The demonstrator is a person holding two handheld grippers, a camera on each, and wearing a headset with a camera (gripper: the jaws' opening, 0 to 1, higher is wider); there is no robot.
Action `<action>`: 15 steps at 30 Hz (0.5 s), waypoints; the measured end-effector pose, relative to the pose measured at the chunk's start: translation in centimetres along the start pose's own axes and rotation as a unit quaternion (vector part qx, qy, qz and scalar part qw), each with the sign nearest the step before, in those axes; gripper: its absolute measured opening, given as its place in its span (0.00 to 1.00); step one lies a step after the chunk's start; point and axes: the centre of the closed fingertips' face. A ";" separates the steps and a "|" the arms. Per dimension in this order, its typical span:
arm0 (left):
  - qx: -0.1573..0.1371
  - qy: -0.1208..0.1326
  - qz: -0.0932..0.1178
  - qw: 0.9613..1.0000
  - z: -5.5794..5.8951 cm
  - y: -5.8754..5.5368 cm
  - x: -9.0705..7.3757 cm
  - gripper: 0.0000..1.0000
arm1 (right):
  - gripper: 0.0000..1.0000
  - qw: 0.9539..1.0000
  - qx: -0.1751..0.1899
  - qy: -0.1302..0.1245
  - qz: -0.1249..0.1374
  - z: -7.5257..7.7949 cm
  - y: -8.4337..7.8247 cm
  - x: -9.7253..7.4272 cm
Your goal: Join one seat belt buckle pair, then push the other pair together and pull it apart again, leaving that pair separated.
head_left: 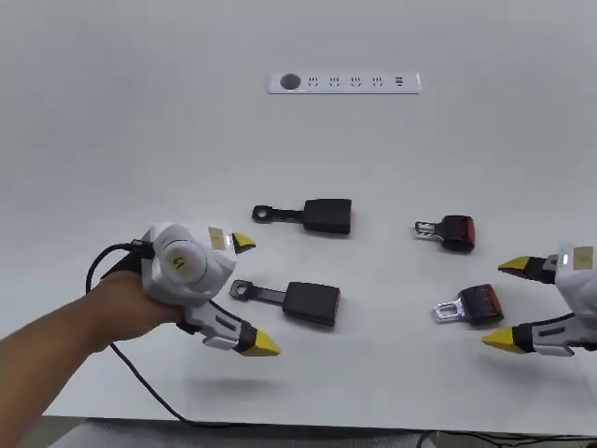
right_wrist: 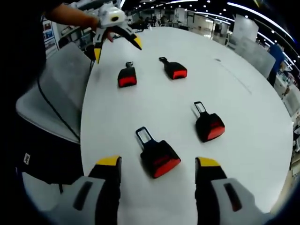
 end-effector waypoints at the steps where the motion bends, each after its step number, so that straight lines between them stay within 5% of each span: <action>1: 0.006 -0.004 -0.004 1.000 0.0 0.0 0.3 0.94 | 0.64 1.000 -0.004 0.005 -0.002 0.0 0.1 0.1; 15: 0.060 -0.052 -0.047 0.996 0.1 -0.2 4.4 0.86 | 0.53 0.996 -0.064 0.047 -0.040 0.1 0.1 1.4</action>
Point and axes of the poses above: the centre of the closed fingertips' face, and the gripper's own axes: x roughly forward along the fingers, z roughly to its right, y roughly out of its top, and after that the axes turned 2 degrees about -z, right-handed
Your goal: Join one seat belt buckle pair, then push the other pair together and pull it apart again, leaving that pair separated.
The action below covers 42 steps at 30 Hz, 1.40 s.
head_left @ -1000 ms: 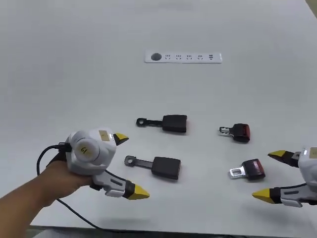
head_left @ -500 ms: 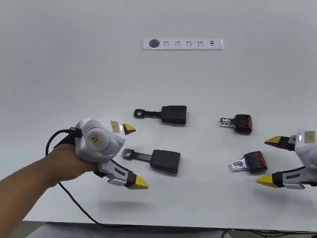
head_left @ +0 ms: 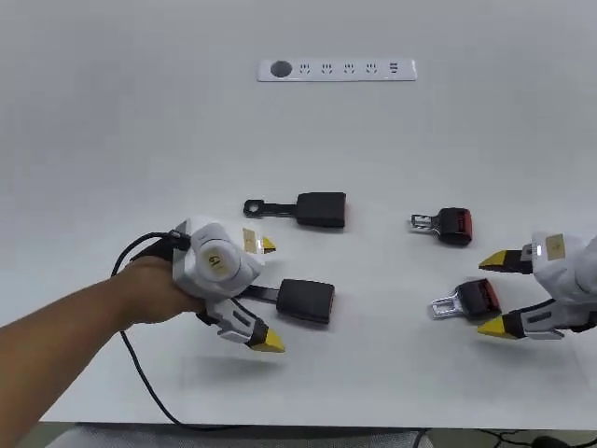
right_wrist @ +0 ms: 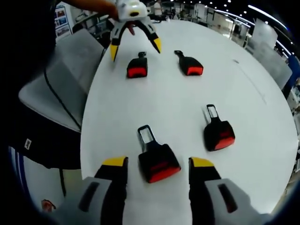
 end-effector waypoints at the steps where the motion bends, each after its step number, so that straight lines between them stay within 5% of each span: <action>1: 0.006 -0.005 -0.003 1.000 0.0 0.0 0.4 0.84 | 0.53 1.000 -0.002 0.005 -0.002 0.0 0.0 0.1; 7: 0.036 -0.033 -0.017 0.999 0.4 -0.3 1.9 0.78 | 0.52 1.000 -0.014 0.021 -0.017 0.0 -0.5 0.5; 18: 0.070 -0.028 -0.007 0.997 0.2 -0.4 1.7 0.72 | 0.44 0.999 -0.022 0.038 -0.030 -0.3 -1.1 0.9; 27: 0.106 -0.020 -0.018 0.994 0.0 -0.4 1.8 0.49 | 0.36 0.997 -0.045 0.038 -0.053 -0.4 -1.9 1.4; 34: 0.105 -0.014 -0.008 0.994 -0.1 -0.2 1.8 0.34 | 0.35 0.997 -0.052 0.032 -0.056 -0.2 -1.9 1.4; 42: 0.083 0.003 0.001 0.997 -0.3 -0.2 1.9 0.33 | 0.34 0.997 -0.044 0.028 -0.055 0.0 -1.8 1.4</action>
Point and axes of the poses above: the centre of the closed fingertips' face, and the gripper's own axes: x roughly forward along the fingers, z roughly to its right, y roughly out of its top, and after that the axes turned 2 degrees about -z, right-handed
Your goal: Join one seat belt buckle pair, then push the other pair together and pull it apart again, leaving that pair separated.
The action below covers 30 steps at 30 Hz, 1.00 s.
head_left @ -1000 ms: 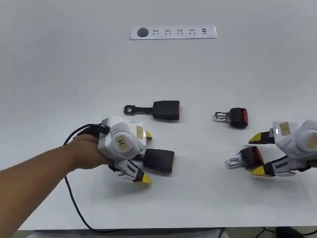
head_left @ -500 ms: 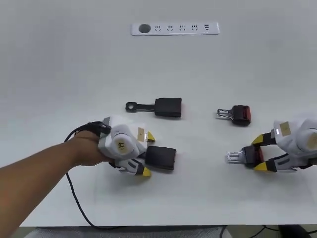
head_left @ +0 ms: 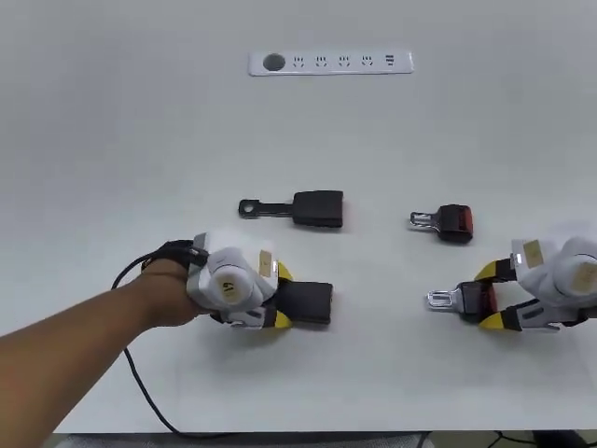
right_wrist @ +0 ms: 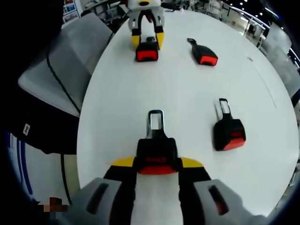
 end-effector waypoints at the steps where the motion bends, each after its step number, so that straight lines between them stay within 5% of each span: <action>1: -0.003 0.002 0.001 1.000 0.0 0.0 0.0 0.33 | 0.34 1.000 0.001 0.000 0.000 0.0 0.0 0.0; 13: -0.041 0.024 -0.010 0.999 -0.1 0.2 0.2 0.33 | 0.33 1.000 0.013 -0.004 0.000 0.1 -0.3 0.1; 30: -0.022 0.015 -0.019 0.999 -0.1 0.3 0.2 0.32 | 0.31 1.000 0.022 -0.010 0.004 -0.1 -0.2 0.0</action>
Point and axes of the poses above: the centre of the closed fingertips' face, and the gripper's own axes: x roughly forward along the fingers, z roughly to its right, y roughly out of its top, and after that the axes turned 2 degrees about -z, right-handed
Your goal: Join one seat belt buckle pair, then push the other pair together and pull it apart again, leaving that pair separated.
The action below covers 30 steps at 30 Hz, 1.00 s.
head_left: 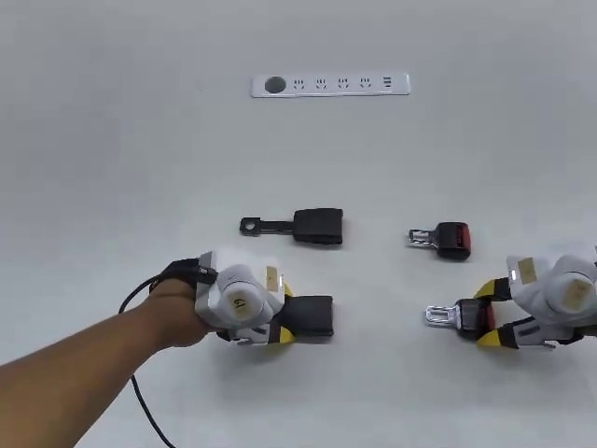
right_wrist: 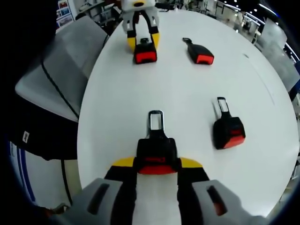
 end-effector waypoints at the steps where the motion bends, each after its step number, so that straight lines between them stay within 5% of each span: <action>1: -0.002 0.000 0.001 1.000 0.0 0.0 0.0 0.32 | 0.31 1.000 0.000 -0.001 0.001 0.0 0.0 0.0; 15: -0.002 -0.001 -0.003 1.000 0.1 -0.2 -0.1 0.32 | 0.31 1.000 -0.007 0.002 0.016 -0.6 2.0 0.7; 30: -0.004 -0.001 -0.012 1.000 0.0 -0.1 0.0 0.32 | 0.31 0.999 -0.015 0.011 0.049 -1.1 6.1 2.7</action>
Point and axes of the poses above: the centre of the closed fingertips' face, and the gripper's own axes: x roughly forward along the fingers, z roughly to its right, y roughly out of its top, and after that the axes turned 2 degrees about -z, right-handed
